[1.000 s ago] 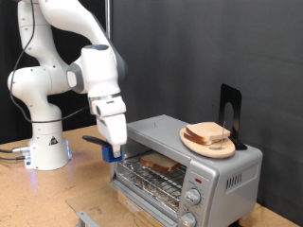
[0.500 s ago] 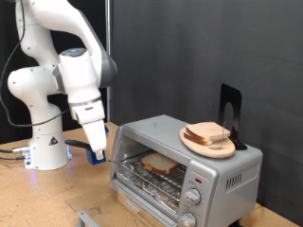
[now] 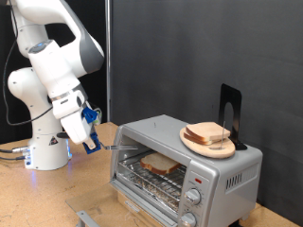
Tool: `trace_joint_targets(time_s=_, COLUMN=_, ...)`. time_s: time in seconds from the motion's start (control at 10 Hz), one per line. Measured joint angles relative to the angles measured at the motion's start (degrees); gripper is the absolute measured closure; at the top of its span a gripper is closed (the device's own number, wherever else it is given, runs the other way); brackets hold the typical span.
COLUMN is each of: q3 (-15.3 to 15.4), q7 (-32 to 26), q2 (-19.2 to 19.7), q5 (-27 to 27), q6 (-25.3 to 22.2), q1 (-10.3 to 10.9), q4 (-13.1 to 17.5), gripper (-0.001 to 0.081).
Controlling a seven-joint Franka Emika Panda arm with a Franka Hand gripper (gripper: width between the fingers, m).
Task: Make a piece of toast with the oven
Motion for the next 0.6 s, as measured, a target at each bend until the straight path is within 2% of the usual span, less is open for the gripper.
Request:
trace_joint_targets(time_s=0.1, q3=-0.1, q7=-0.2, q2=0.1, q5=0.6, q6=0.0, q1=0.0, q4=0.0, gripper=0.0324)
trace_joint_targets(time_s=0.3, q3=-2.8, q7=-4.1, q2=-1.0, q5=5.6, q6=0.0, q1=0.3, q4=0.2, gripper=0.0324)
trace_joint_targets(time_s=0.4, q3=-4.5, q7=-6.0, q2=-2.6, q5=7.7, q6=-0.6, q1=0.4, q4=0.3, gripper=0.0324)
trace_joint_targets(time_s=0.6, q3=-6.9, q7=-6.6, q2=-6.3, q5=8.1, q6=-3.9, q1=-0.5, q4=0.6, gripper=0.0324)
